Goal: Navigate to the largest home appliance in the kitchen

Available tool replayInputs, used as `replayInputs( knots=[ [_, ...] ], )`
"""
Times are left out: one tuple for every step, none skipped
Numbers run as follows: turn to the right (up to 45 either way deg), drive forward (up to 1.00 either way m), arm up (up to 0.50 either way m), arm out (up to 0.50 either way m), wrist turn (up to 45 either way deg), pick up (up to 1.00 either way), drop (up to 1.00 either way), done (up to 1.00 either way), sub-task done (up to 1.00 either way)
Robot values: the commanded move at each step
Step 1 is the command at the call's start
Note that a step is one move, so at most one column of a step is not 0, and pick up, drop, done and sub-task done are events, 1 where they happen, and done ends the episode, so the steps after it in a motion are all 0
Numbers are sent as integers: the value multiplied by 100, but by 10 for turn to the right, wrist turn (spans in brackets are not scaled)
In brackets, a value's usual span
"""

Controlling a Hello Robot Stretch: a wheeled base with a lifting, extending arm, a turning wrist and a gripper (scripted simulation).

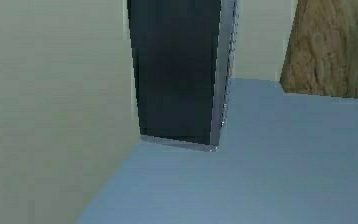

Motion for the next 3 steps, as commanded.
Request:
replayInputs(
  knots=[
    [0,30,0,0,0,0,0,0,0],
    [60,0,0,0,0,0,0,0,0],
    [30,0,0,0,0,0,0,0,0]
  ],
)
